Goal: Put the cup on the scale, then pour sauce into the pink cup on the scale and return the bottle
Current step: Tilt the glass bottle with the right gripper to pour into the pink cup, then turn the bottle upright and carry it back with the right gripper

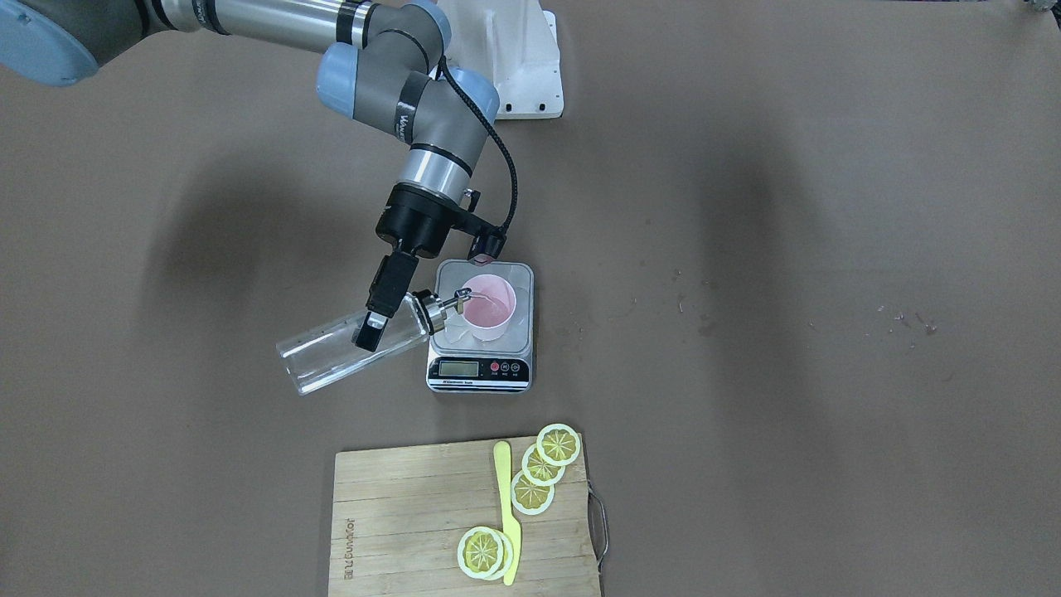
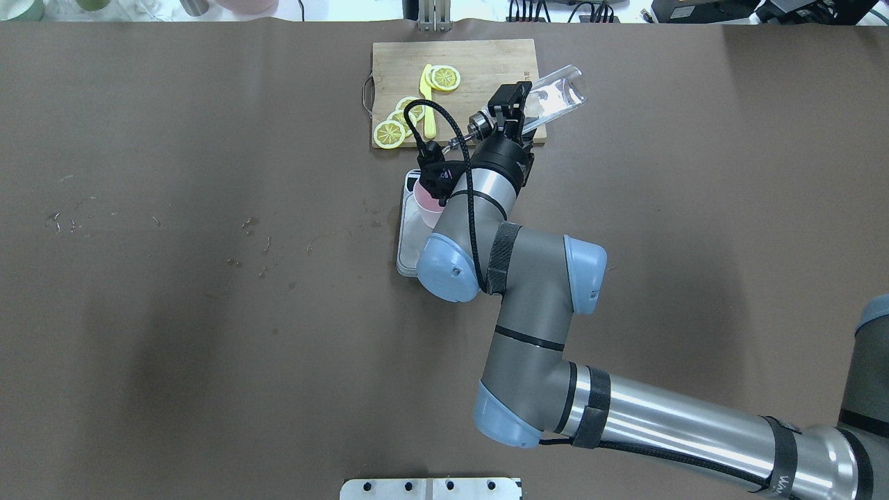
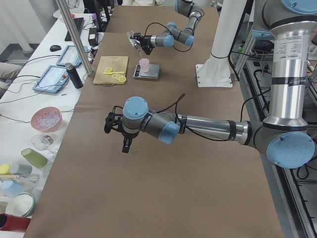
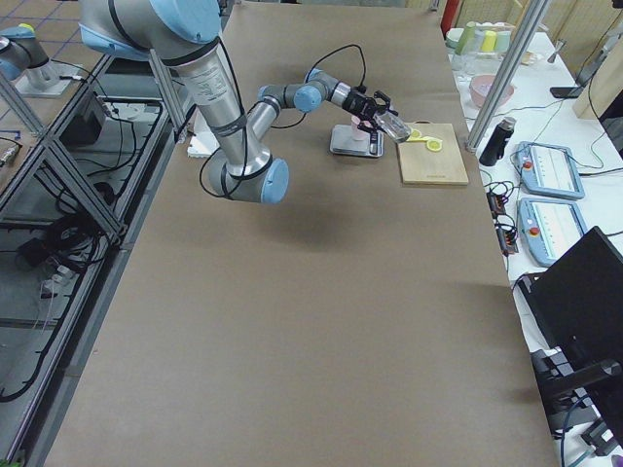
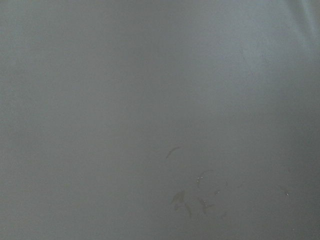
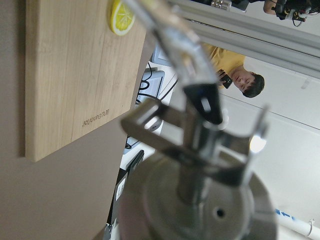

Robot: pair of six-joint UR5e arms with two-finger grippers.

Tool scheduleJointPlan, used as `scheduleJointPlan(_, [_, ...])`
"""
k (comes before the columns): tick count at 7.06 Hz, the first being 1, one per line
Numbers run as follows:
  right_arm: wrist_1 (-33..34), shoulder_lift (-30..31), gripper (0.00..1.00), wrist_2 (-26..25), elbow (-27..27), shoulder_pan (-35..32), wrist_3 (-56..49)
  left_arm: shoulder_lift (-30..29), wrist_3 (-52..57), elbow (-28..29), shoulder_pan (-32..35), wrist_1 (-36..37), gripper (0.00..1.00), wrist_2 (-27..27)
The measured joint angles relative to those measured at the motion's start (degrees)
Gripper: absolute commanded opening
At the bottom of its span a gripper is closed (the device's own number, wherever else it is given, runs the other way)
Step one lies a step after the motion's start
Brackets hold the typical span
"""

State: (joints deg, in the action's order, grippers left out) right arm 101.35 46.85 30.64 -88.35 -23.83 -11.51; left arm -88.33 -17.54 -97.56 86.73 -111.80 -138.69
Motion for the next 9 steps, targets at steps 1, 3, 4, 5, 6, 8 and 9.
scheduleJointPlan(1, [-0.2,0.0,0.0,0.2,0.0,-0.1,0.2,0.0,0.0,0.0,0.0,0.0,0.97,0.0])
scheduleJointPlan(3, [-4.2,-0.1,0.0,4.1,0.0,-1.1,1.3,0.0,0.0,0.0,0.0,0.0,0.97,0.0])
scheduleJointPlan(4, [-7.1,-0.1,0.0,7.5,0.0,-2.1,1.6,0.0,0.0,0.0,0.0,0.0,0.97,0.0])
scheduleJointPlan(5, [-8.8,-0.1,0.0,10.2,0.0,-3.0,2.3,0.0,0.0,-0.1,0.0,0.0,0.97,0.0])
scheduleJointPlan(6, [-10.3,0.0,0.0,13.8,0.0,-4.1,4.0,0.0,0.0,-0.1,0.0,0.0,0.97,0.0])
scheduleJointPlan(8, [-13.6,0.4,0.0,21.1,-0.2,-6.3,8.3,0.0,0.0,0.0,-0.1,0.0,0.97,-0.1])
scheduleJointPlan(9, [-15.5,1.5,0.0,24.8,-0.4,-7.7,11.8,0.0,0.0,0.0,0.0,0.0,0.97,-0.2])
